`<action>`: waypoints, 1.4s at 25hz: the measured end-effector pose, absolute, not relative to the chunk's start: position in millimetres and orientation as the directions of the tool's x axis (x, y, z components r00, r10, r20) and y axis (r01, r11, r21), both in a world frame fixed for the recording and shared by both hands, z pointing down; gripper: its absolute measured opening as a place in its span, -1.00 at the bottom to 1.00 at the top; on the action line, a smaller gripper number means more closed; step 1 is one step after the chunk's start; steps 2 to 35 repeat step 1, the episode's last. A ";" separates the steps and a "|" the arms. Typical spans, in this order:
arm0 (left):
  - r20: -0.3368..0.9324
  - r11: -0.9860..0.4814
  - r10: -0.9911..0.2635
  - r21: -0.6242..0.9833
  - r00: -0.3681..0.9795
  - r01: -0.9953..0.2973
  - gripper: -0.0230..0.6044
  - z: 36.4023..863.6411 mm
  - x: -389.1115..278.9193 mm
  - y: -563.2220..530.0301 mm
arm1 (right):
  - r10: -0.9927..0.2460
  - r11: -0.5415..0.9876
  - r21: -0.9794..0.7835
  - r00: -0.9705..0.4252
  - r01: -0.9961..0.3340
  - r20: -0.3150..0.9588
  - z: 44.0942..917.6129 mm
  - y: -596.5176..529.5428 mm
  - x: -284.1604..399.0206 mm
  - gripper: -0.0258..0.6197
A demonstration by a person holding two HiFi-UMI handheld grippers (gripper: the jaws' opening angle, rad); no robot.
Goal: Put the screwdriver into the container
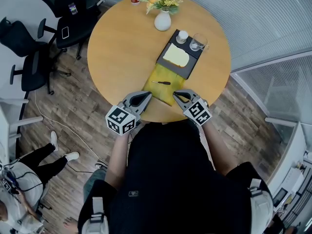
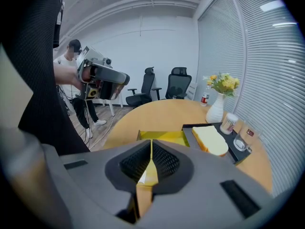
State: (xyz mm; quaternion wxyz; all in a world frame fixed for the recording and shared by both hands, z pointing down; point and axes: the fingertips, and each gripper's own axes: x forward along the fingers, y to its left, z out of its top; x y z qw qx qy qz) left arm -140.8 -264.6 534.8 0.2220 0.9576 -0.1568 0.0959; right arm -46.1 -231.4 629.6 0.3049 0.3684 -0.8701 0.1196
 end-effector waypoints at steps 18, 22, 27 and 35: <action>0.253 -0.852 -0.258 0.395 0.933 -0.343 -0.91 534.8 -141.2 -264.6 | -0.569 0.699 0.017 -0.543 -0.714 0.618 629.4 -231.6 -46.5 -0.89; 0.253 -0.852 -0.258 0.395 0.933 -0.343 -0.91 534.8 -141.2 -264.6 | -0.569 0.699 0.017 -0.543 -0.714 0.618 629.4 -231.6 -46.5 -0.89; 0.253 -0.852 -0.258 0.395 0.933 -0.343 -0.91 534.8 -141.2 -264.6 | -0.569 0.699 0.017 -0.543 -0.714 0.618 629.4 -231.6 -46.5 -0.89; 0.253 -0.852 -0.258 0.395 0.933 -0.343 -0.91 534.8 -141.2 -264.6 | -0.569 0.699 0.017 -0.543 -0.714 0.618 629.4 -231.6 -46.5 -0.89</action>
